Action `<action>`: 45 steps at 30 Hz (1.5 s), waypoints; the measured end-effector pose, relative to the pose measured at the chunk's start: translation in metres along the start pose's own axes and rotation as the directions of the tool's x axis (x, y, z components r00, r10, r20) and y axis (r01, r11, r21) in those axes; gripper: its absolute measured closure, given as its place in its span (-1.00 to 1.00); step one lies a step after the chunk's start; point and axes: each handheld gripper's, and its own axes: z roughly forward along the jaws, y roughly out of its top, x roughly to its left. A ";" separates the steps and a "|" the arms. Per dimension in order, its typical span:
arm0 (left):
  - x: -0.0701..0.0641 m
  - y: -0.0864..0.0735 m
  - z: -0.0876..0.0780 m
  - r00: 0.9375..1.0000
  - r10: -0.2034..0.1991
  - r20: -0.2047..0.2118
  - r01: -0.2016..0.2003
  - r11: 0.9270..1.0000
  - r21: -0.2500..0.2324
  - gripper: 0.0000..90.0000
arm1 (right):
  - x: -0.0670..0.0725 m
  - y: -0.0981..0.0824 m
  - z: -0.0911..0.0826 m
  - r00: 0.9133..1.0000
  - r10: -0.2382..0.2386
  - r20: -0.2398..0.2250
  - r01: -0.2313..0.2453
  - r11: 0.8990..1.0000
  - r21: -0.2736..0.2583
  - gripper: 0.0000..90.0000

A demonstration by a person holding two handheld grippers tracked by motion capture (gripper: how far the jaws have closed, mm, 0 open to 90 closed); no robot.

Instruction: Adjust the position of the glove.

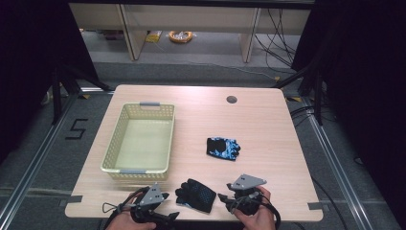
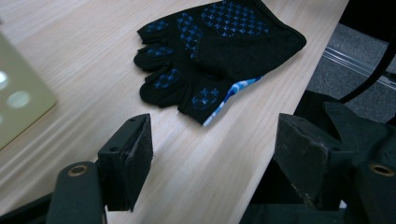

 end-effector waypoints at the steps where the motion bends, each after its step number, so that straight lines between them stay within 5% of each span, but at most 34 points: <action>1: 0.000 0.001 0.002 1.000 0.000 -0.010 0.000 1.000 0.014 -0.34 | 0.001 0.004 0.007 1.000 0.002 -0.012 -0.002 1.000 0.005 0.17; 5: -0.001 0.006 0.009 1.000 0.012 -0.004 -0.012 1.000 0.016 -0.26 | 0.004 0.008 0.018 0.999 0.020 -0.025 -0.020 1.000 0.015 0.19; 7: -0.002 0.009 0.011 1.000 0.023 0.002 -0.023 0.999 0.022 -0.22 | 0.002 0.011 0.021 0.999 -0.008 -0.038 0.009 1.000 0.026 0.20; 8: 0.000 0.010 0.012 0.998 0.058 0.000 -0.058 0.998 0.032 -0.19 | 0.004 0.012 0.023 0.999 0.024 -0.044 -0.022 0.999 0.033 0.22; 10: -0.002 0.011 0.016 0.999 0.032 -0.002 -0.031 0.999 0.028 -0.14 | 0.004 0.014 0.025 0.999 0.017 -0.045 -0.015 0.999 0.051 0.23; 13: -0.002 0.010 0.021 0.999 0.053 -0.007 -0.053 0.998 0.045 -0.07 | 0.004 0.014 0.032 0.999 0.003 -0.054 -0.001 1.000 0.030 0.26; 17: -0.003 0.011 0.022 0.996 0.087 -0.009 -0.087 0.995 0.043 0.09 | 0.005 0.016 0.038 0.997 0.005 -0.073 0.001 0.997 0.075 0.35; 18: -0.005 0.011 0.022 0.998 0.068 -0.013 -0.067 0.997 0.042 0.12 | 0.004 0.016 0.042 0.997 -0.020 -0.074 0.025 0.998 0.060 0.39; 20: -0.005 0.011 0.022 0.996 0.092 -0.009 -0.091 0.995 0.044 0.21 | 0.004 0.016 0.043 0.997 0.003 -0.075 0.005 0.994 0.105 0.43; 24: -0.007 0.012 0.022 0.993 0.118 -0.009 -0.117 0.992 0.048 0.43 | 0.000 0.013 0.045 0.993 0.054 -0.101 -0.043 0.993 0.108 0.50; 27: -0.007 0.012 0.022 0.992 0.129 -0.011 -0.129 0.990 0.054 0.68 | -0.002 0.010 0.046 0.989 0.096 -0.110 -0.087 0.993 0.085 0.60; 30: -0.008 0.012 0.022 0.991 0.132 -0.011 -0.132 0.990 0.046 0.78 | -0.002 0.009 0.045 0.990 0.090 -0.106 -0.082 0.993 0.082 0.77; 35: -0.011 0.013 0.023 0.985 0.173 -0.021 -0.171 0.984 0.053 0.87 | -0.006 0.009 0.046 0.988 0.081 -0.129 -0.074 0.995 0.062 0.89; 45: -0.015 0.020 0.018 0.985 0.172 -0.011 -0.172 0.985 0.007 0.89 | -0.005 0.019 0.033 0.992 0.025 -0.123 -0.024 1.000 0.010 0.92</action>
